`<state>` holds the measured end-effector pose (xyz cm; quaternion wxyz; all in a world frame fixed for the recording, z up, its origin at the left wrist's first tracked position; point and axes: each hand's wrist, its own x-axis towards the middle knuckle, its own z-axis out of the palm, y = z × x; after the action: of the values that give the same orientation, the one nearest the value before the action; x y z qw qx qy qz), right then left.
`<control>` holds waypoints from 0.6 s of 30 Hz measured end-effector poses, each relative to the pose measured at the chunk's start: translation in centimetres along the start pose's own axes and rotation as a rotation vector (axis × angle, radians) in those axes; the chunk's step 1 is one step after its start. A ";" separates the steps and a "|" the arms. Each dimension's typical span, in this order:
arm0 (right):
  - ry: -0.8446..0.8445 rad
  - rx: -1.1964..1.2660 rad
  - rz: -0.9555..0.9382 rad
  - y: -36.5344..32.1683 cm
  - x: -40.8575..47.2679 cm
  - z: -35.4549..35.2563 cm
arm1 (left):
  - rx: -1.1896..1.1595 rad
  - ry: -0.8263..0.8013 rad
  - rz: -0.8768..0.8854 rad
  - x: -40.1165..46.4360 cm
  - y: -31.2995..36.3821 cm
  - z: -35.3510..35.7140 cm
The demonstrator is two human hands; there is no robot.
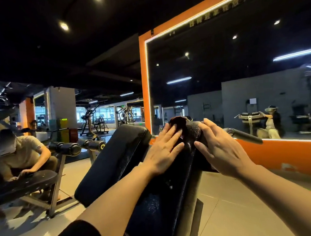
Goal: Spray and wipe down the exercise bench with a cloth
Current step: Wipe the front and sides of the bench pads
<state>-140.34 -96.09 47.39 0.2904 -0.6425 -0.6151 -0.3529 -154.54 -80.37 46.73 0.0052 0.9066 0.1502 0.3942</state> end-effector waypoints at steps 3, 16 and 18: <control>-0.087 0.086 0.100 0.0 1.2 0.7 | -0.254 0.121 -0.302 0.3 -2.2 -0.1; -0.049 0.077 0.223 -1.1 1.3 1.5 | -0.147 0.062 -0.231 3.5 -0.6 -0.5; -0.055 0.095 0.220 -1.1 1.4 1.4 | -0.235 0.083 -0.174 3.6 1.0 -0.3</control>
<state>-141.27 -94.07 47.67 0.3404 -0.7009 -0.5648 -0.2718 -152.12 -80.36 49.62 0.1390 0.8663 0.1812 0.4444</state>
